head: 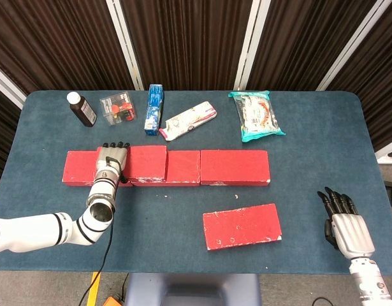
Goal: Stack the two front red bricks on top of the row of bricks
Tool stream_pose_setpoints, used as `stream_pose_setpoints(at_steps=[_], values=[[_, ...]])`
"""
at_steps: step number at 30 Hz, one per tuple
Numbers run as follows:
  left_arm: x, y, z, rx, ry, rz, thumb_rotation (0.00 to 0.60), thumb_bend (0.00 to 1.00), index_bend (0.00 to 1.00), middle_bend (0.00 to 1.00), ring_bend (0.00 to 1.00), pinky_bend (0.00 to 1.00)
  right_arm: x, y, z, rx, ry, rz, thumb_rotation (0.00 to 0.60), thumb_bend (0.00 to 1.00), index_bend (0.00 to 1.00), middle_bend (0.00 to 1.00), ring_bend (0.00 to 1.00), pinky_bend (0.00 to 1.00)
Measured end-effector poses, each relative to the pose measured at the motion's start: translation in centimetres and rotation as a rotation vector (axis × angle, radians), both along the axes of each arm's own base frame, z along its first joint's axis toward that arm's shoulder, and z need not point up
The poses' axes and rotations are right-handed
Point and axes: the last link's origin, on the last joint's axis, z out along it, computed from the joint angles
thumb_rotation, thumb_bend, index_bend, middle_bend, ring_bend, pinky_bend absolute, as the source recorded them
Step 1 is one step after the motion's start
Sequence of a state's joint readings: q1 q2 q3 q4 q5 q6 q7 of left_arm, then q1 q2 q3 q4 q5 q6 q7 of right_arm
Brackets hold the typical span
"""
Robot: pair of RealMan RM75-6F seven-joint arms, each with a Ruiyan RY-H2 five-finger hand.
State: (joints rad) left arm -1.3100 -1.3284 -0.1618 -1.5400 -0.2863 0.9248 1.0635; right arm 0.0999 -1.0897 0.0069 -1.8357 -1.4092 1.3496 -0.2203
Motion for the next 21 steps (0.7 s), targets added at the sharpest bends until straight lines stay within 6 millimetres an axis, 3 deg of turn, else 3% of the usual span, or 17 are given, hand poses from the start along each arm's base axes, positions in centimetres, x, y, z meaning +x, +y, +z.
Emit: stream_pose_setpoints(at_steps=[21], values=[[0.53,-0.66,0.44,-0.011,0.029,-0.024,0.6,0.2,0.0,0.0,0.0,0.02,0.05,-0.02,-0.14,-0.005,0.003,-0.005,0.6,0.84,0.05,0.0,0.0,0.0]])
